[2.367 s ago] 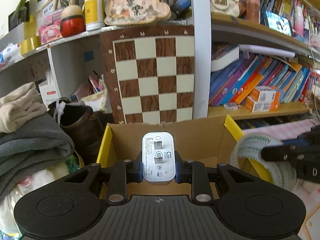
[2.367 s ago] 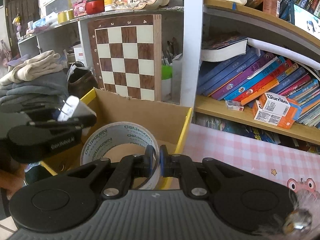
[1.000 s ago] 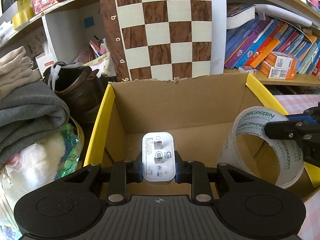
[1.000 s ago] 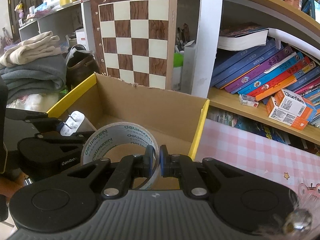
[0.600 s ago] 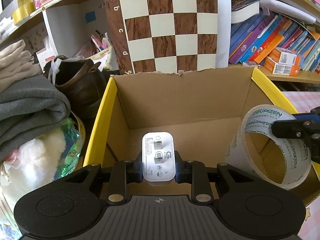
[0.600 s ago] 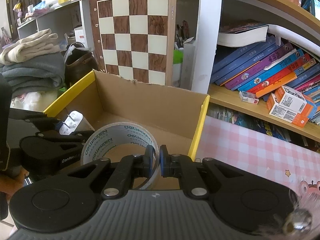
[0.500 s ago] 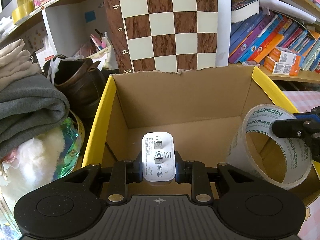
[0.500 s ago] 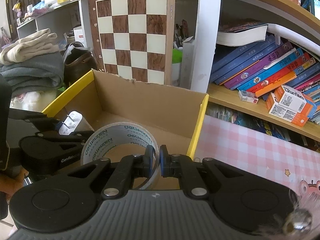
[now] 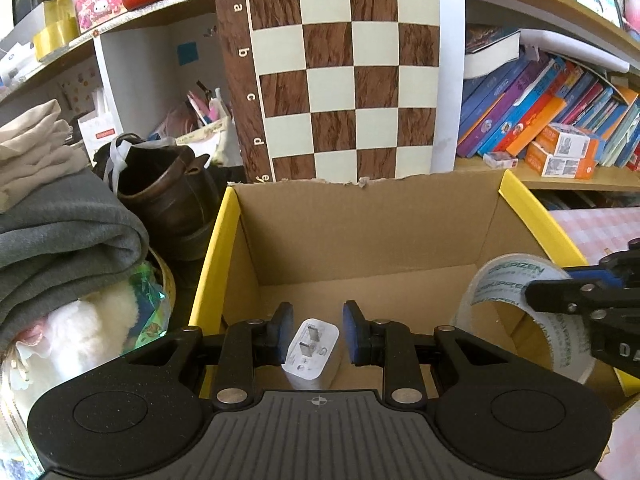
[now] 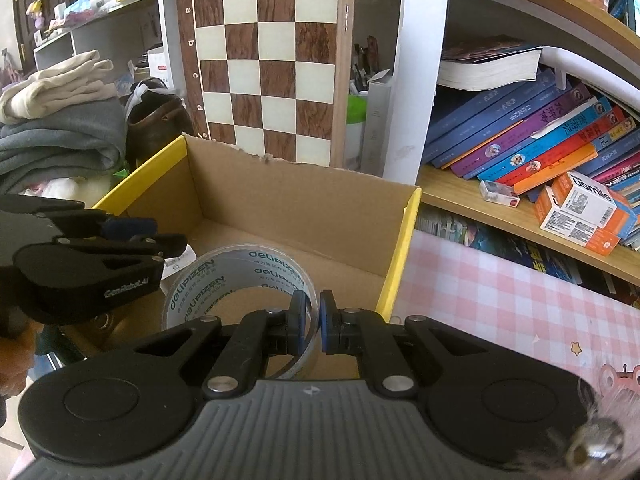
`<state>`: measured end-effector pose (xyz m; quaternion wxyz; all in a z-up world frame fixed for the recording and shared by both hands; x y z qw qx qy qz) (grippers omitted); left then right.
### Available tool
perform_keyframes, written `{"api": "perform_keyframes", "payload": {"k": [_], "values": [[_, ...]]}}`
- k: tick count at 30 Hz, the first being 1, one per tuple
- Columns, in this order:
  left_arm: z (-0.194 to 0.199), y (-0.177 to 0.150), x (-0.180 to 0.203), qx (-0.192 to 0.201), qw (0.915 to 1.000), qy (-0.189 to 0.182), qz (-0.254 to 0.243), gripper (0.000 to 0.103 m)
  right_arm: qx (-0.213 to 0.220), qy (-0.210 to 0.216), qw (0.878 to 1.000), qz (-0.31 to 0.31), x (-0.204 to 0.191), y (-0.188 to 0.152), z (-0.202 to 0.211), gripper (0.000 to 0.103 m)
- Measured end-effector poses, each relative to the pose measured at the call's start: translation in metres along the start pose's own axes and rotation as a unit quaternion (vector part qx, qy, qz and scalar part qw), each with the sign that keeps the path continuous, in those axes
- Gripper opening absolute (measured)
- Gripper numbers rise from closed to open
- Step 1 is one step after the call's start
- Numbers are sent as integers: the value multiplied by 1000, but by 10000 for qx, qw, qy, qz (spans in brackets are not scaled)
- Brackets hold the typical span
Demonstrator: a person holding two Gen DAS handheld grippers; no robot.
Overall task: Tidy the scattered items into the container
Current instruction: 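Lower the charger into the box and open the left tool, then lower the tape roll into the box and open the right tool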
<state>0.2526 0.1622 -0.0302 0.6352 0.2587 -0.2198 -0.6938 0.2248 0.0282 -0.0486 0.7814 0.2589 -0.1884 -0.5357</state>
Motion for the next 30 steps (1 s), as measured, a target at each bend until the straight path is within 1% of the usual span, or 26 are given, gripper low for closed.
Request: {"api": "perform_keyframes", "payload": {"k": [9,13,16,20,23,26,30], "values": [[15,1,2,232,9997,-110,20,26,-67,12,9996,285,-6,4,-6,7],[25,-2,-1,319,9994,-113,74,29,-162,60,9993,331,-6,7,-11,7],[36,-5,-3,485,9988,-47,96,30,-258,114,9991,324,-4,9,-15,7],[49,-8,-5,626,9979,87,129,51,-386,186,9986,316,-2,12,-21,7],[55,-13,-4,589,9980,55,226,59,-489,174,9981,322,1,14,-26,7],[58,-19,-3,535,9981,34,308,64,-587,187,9975,333,2,17,-29,8],[59,-29,2,421,9984,-52,374,67,-731,196,9966,324,4,20,-34,8]]}}
Point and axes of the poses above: each gripper's, at about its wrist camera, not at the fingertips, and z roughly against the way its jaws point, x to its right, y to its top, the point moved 8 cm from there along -z, roughly the way its jaws point, and after that the axes turned 9 degrees about -x, right-handed, at the moved point
